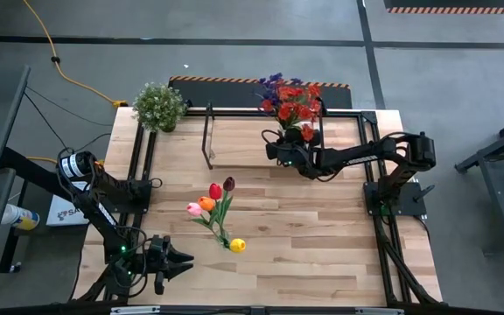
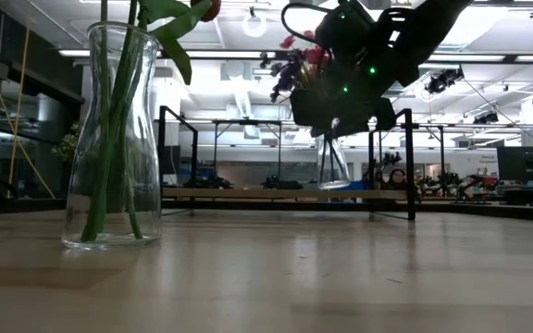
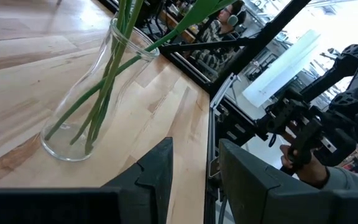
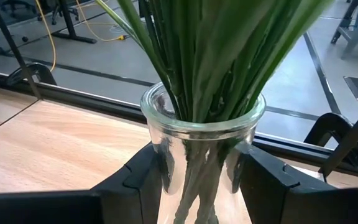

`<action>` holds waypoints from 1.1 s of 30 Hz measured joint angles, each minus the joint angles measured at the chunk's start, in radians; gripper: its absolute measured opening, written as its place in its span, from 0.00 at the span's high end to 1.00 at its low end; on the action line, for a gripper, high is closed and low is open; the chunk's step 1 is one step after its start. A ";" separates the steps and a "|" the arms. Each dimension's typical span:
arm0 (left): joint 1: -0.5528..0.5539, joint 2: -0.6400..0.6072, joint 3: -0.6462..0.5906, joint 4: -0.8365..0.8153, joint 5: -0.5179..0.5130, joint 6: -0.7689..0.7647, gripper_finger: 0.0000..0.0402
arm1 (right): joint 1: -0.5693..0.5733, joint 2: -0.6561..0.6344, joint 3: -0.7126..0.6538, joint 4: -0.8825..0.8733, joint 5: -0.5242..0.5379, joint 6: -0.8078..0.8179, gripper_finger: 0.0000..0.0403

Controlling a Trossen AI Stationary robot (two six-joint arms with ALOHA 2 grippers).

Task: Pick and place flowers into a vace then onto a shelf
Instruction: Put the right transparent vase with the flowers on the shelf

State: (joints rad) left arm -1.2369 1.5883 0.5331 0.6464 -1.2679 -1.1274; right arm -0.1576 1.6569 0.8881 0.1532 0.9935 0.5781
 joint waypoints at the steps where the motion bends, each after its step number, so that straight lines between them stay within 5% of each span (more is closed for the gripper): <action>1: 0.000 0.000 0.000 0.000 0.000 0.000 0.59 | 0.000 0.000 0.000 0.000 0.000 0.000 0.60; 18: 0.000 0.000 0.000 0.000 0.000 0.000 0.59 | 0.001 -0.002 -0.033 0.007 -0.016 0.073 0.59; 25: 0.000 0.000 0.000 0.000 0.000 0.000 0.59 | 0.001 0.004 -0.072 0.061 -0.068 0.078 0.46; 33: 0.000 0.000 0.000 -0.013 0.000 0.000 0.59 | 0.001 0.002 -0.071 0.073 -0.087 0.028 0.49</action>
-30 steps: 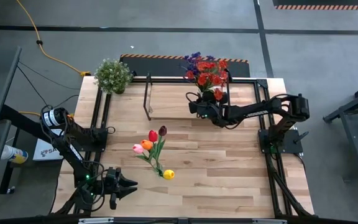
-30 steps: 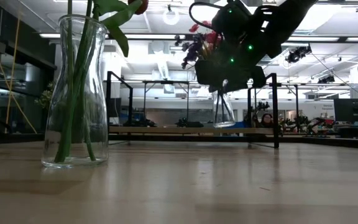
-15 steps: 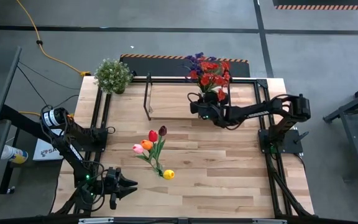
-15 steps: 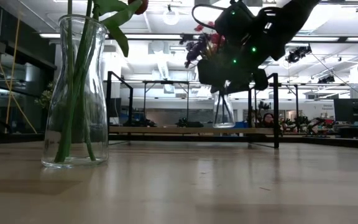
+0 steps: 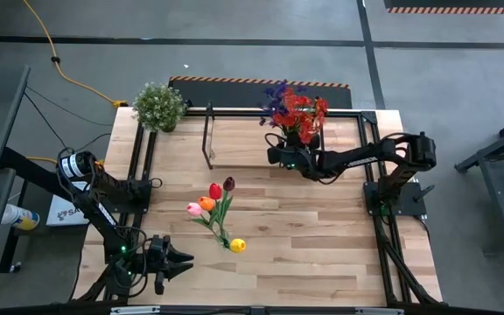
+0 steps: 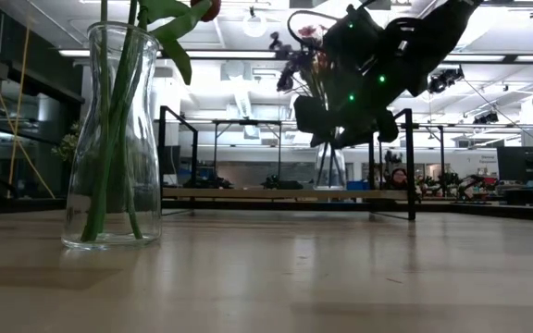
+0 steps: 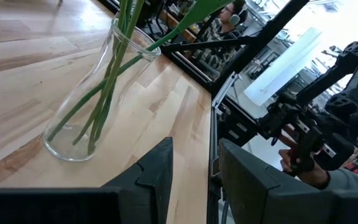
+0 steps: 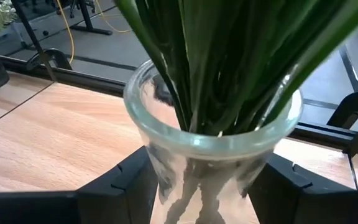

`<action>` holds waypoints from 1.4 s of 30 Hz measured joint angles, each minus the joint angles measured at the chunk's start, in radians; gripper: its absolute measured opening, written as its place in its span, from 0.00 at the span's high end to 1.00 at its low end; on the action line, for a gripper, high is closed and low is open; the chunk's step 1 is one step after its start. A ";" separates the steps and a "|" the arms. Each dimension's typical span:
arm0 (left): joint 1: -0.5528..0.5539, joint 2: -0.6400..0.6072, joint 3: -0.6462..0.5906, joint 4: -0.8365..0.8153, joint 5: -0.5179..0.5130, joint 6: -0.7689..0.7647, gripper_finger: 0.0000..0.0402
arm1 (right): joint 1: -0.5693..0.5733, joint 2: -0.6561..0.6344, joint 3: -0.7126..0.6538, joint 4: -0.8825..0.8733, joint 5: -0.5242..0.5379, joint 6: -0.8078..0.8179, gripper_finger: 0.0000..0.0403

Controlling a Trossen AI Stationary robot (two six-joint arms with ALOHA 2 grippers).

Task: Pick and place flowers into a vace then onto a shelf
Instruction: Put the right transparent vase with the flowers on the shelf

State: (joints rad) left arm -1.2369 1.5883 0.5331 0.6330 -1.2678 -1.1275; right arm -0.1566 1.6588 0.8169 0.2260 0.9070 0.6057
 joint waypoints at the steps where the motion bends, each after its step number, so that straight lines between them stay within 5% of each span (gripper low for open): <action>1: 0.000 0.000 0.000 -0.001 0.000 0.000 0.59 | 0.000 0.000 0.000 0.000 0.000 -0.001 0.50; 42: 0.000 0.000 0.000 -0.039 0.000 0.000 0.59 | -0.002 -0.002 0.003 -0.029 -0.186 -0.004 0.42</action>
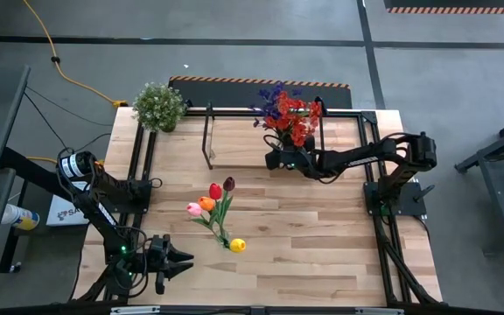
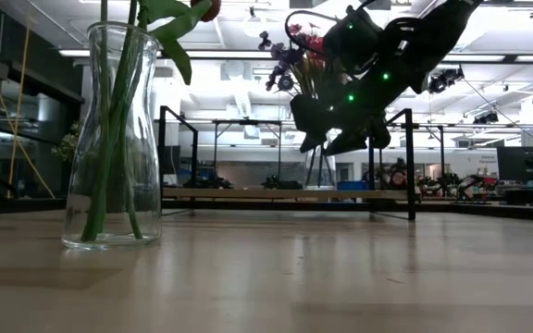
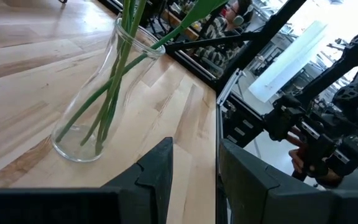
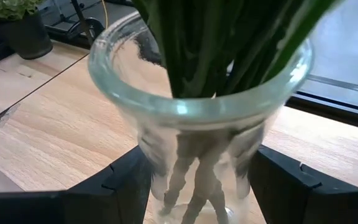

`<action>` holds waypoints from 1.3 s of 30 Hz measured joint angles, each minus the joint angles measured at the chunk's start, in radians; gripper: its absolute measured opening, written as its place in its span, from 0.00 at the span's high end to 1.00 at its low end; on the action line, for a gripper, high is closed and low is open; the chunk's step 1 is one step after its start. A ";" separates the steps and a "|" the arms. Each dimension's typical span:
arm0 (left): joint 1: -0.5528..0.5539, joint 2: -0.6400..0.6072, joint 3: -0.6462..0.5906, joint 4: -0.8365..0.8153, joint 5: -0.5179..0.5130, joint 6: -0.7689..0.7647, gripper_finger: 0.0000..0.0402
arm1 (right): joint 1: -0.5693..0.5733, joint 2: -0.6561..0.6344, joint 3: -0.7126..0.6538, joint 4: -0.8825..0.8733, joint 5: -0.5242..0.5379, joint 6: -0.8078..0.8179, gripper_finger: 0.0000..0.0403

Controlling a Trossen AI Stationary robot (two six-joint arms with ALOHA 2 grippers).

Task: Pick and place flowers into a vace then onto a shelf
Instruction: Put the right transparent vase with the flowers on the shelf

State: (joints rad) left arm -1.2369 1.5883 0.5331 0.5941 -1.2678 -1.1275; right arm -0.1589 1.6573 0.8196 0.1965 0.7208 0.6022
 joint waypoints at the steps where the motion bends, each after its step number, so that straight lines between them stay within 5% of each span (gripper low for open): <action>1: 0.000 0.000 0.000 0.000 0.000 0.000 0.59 | 0.000 0.000 0.000 -0.005 0.000 0.000 0.42; 39: 0.000 0.000 0.000 -0.008 0.000 0.000 0.59 | -0.033 -0.017 0.001 -0.077 -0.144 -0.061 0.40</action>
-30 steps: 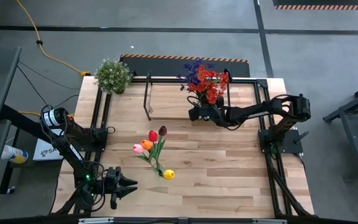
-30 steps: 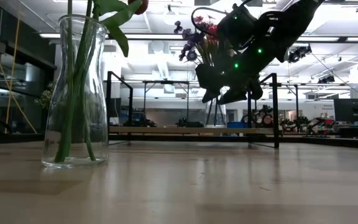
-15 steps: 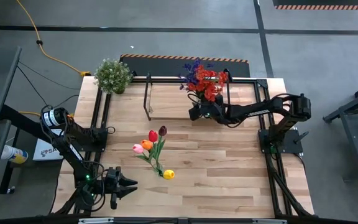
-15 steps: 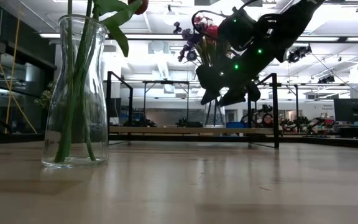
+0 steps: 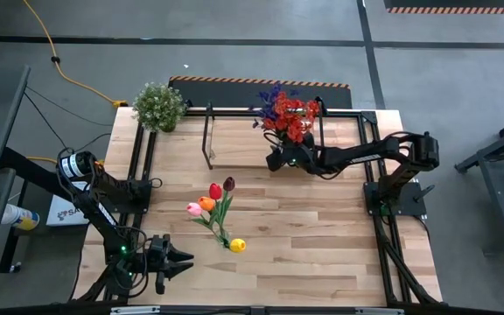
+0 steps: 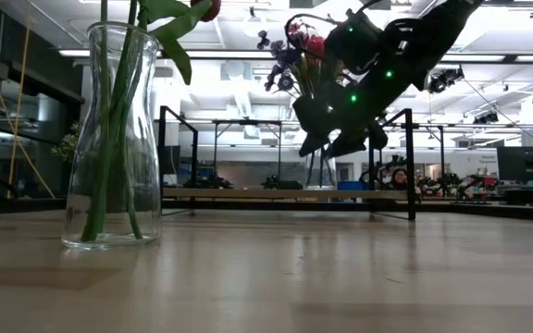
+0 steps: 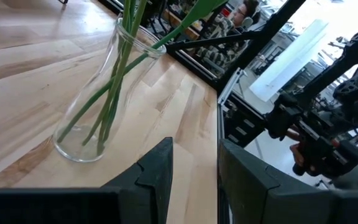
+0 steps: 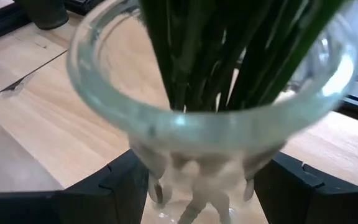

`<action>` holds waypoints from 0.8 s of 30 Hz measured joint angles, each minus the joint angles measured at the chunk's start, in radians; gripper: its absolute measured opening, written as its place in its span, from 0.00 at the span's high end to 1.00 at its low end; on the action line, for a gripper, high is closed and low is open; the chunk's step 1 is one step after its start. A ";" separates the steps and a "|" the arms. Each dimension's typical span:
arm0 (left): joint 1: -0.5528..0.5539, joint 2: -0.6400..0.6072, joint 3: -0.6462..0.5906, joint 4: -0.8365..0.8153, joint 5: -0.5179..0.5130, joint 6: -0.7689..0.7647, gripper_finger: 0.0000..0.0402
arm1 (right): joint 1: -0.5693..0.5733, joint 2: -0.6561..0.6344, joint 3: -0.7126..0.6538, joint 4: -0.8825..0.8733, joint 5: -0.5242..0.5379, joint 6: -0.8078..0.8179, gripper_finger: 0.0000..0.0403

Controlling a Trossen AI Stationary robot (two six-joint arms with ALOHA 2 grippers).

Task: Pick and place flowers into a vace then onto a shelf
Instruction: Put the right transparent vase with the flowers on the shelf

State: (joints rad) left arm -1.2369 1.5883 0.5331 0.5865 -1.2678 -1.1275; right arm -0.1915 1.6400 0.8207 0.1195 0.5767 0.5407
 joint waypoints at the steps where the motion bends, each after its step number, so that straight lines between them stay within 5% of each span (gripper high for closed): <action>1: 0.000 0.000 0.000 -0.004 0.000 0.000 0.59 | 0.000 -0.007 0.000 -0.012 -0.005 0.000 0.40; 24: 0.000 0.000 0.000 -0.017 0.000 0.000 0.59 | -0.027 -0.045 -0.001 -0.093 -0.086 -0.026 0.40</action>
State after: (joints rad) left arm -1.2369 1.5883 0.5335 0.5694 -1.2682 -1.1275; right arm -0.2190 1.5948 0.8201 0.0268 0.4912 0.5146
